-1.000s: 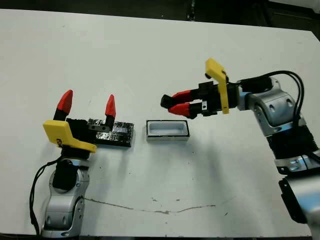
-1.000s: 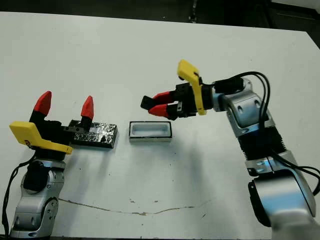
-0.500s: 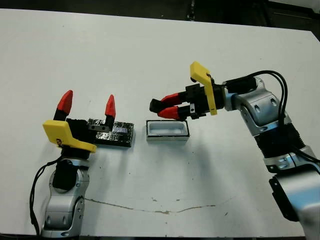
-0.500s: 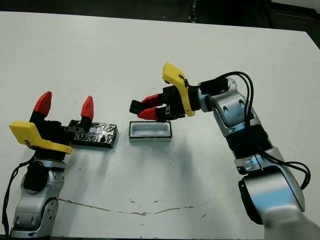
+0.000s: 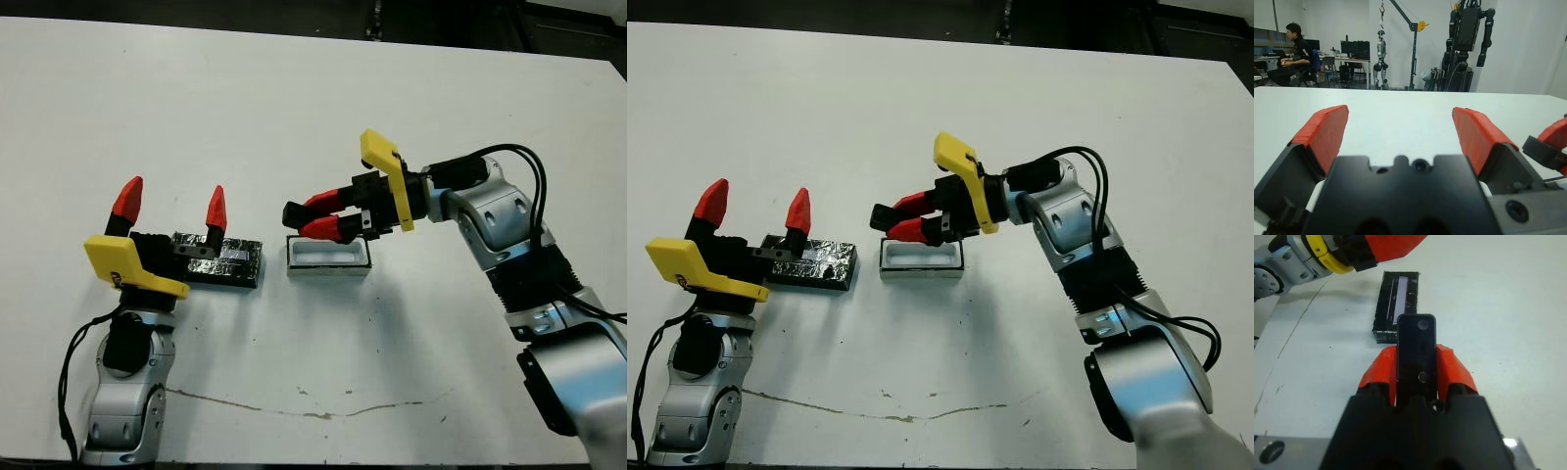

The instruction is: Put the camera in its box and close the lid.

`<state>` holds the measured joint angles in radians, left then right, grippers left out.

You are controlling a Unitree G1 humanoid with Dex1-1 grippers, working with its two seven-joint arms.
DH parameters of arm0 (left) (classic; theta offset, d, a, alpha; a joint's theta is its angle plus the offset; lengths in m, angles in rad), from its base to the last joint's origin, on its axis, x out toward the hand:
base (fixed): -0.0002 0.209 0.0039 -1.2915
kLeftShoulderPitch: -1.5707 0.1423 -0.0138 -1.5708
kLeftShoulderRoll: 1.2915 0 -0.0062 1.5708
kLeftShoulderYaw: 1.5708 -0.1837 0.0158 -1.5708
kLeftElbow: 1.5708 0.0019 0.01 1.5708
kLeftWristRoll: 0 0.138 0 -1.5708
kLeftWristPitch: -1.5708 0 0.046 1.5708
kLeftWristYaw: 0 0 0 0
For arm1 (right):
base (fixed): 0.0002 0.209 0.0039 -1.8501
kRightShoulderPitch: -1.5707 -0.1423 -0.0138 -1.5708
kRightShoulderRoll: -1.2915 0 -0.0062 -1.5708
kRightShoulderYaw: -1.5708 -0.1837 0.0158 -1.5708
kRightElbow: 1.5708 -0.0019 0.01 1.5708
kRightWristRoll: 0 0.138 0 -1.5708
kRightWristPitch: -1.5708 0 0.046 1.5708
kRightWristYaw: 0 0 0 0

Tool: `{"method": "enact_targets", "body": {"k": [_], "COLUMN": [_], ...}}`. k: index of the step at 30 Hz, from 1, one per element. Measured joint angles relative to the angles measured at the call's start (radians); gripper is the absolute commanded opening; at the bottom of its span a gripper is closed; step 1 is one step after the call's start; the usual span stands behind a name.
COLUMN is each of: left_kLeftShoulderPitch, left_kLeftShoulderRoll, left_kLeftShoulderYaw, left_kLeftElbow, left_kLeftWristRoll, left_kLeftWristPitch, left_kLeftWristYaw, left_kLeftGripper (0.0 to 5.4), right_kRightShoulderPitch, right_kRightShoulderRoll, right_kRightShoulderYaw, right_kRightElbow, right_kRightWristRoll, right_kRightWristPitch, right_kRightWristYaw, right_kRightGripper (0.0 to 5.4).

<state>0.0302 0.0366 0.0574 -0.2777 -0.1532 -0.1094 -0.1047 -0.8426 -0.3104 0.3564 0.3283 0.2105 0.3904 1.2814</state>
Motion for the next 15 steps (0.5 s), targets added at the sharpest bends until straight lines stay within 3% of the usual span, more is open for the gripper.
{"method": "enact_targets", "body": {"k": [15], "left_kLeftShoulderPitch": [0.0], "left_kLeftShoulderRoll": [0.0], "left_kLeftShoulderYaw": [0.0], "left_kLeftElbow": [0.003], "left_kLeftWristRoll": [0.0], "left_kLeftWristPitch": [-0.005], "left_kLeftWristYaw": [0.0], "left_kLeftGripper": [5.4], "right_kRightShoulderPitch": [0.039], "right_kRightShoulderRoll": [0.0], "right_kRightShoulderYaw": [0.021], "right_kRightElbow": [0.009], "right_kRightWristRoll": [-0.032], "right_kRightWristPitch": [-0.015], "right_kRightWristYaw": [0.003], "right_kRightGripper": [1.67]}}
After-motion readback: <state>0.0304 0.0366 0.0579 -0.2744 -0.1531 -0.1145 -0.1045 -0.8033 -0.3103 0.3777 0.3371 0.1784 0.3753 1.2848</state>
